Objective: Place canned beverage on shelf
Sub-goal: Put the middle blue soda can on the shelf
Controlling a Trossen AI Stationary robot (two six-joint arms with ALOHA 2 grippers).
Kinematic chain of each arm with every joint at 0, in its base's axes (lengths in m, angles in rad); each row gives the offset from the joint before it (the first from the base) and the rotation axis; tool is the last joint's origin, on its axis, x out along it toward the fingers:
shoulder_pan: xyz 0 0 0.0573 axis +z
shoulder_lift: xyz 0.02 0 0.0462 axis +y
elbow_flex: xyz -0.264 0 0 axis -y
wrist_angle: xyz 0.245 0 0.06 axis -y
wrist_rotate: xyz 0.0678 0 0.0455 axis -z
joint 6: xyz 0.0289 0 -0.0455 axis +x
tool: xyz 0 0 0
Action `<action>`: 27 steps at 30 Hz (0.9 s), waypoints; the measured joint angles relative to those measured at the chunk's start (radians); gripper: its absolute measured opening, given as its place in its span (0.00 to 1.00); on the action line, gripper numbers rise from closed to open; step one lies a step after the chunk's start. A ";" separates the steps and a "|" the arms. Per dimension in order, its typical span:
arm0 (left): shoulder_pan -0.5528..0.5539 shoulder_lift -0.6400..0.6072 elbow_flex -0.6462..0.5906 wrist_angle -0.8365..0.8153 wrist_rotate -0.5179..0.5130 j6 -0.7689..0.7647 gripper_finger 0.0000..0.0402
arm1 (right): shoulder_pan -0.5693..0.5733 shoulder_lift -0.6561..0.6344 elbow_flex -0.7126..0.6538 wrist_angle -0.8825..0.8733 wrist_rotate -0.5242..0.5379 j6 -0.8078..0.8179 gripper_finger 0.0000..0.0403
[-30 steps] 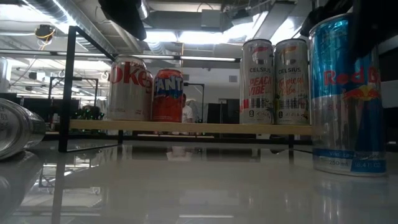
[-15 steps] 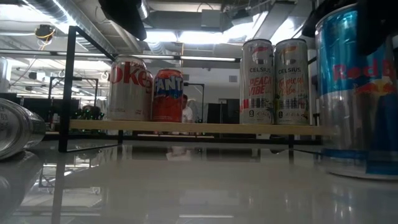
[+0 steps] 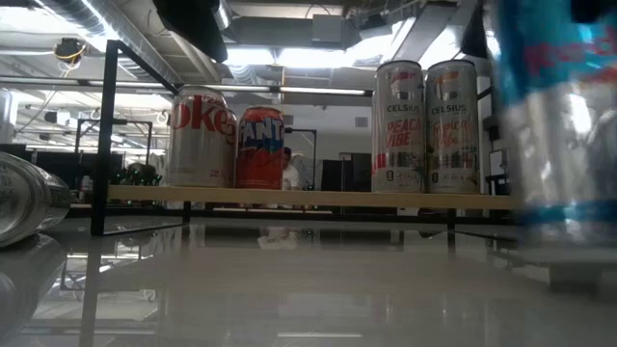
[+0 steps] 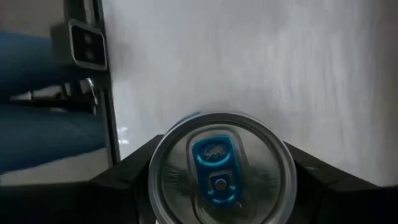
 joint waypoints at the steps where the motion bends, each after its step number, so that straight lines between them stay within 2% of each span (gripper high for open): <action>1: 0.000 0.000 0.000 0.000 0.000 0.000 0.90 | -0.007 0.000 0.000 0.011 -0.005 0.000 0.58; 18: -0.022 -0.011 0.000 -0.010 0.088 0.041 0.90 | -0.108 -0.002 0.009 0.182 -0.124 -0.052 0.57; 27: -0.032 -0.117 0.000 -0.053 0.069 0.057 0.90 | -0.142 -0.006 0.202 0.078 -0.096 -0.184 0.57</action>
